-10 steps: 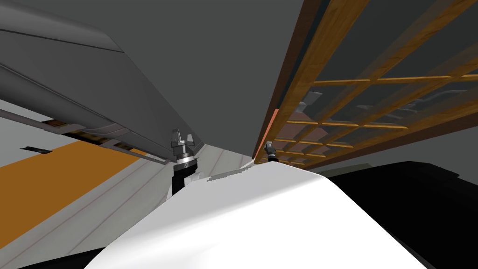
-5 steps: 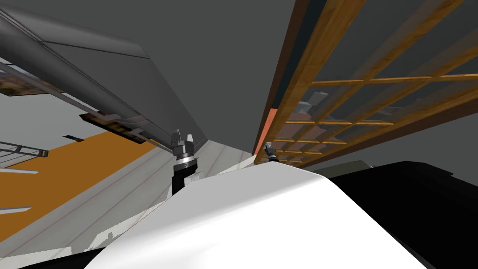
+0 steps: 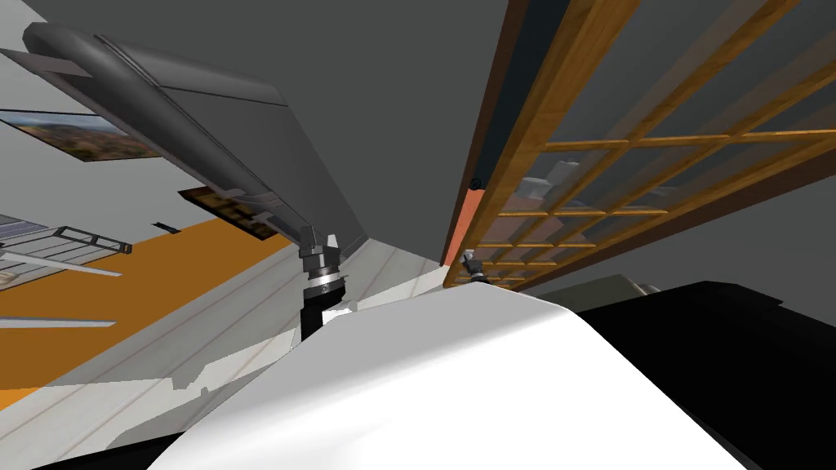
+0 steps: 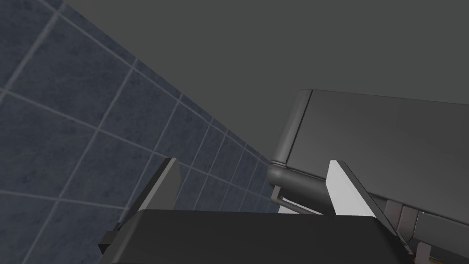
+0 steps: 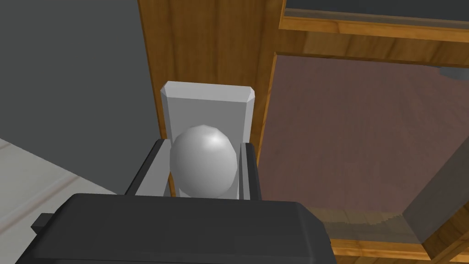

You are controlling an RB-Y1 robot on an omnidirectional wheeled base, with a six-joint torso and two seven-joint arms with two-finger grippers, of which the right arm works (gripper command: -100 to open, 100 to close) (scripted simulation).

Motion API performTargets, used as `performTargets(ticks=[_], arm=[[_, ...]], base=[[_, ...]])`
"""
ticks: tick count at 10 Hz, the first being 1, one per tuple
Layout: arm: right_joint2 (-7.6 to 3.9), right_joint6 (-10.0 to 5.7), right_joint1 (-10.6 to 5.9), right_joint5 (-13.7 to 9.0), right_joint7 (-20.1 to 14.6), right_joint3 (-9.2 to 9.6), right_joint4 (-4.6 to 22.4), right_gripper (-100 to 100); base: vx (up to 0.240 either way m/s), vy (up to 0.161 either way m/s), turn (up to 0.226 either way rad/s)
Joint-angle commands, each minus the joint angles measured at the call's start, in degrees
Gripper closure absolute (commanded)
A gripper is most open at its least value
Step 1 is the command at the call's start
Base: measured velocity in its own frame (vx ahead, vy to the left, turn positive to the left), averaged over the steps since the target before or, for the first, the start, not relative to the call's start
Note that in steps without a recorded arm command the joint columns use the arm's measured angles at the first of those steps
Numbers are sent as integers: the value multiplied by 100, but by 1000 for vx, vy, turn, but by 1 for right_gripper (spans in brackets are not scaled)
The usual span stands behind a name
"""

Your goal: Pull the door open

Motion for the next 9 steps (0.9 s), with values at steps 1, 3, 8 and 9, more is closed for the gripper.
performTargets(ticks=[1,3,8,9], arm=[[-110,-125,105,84,-160,177,-38,100],[-261,-265,206,175,-346,368,-83,100],[-439,-513,359,307,-587,626,-61,100],[-488,-591,397,337,-647,682,-56,100]], base=[[-255,-27,126],[-261,-46,118],[-191,-37,98],[-226,-45,122]])
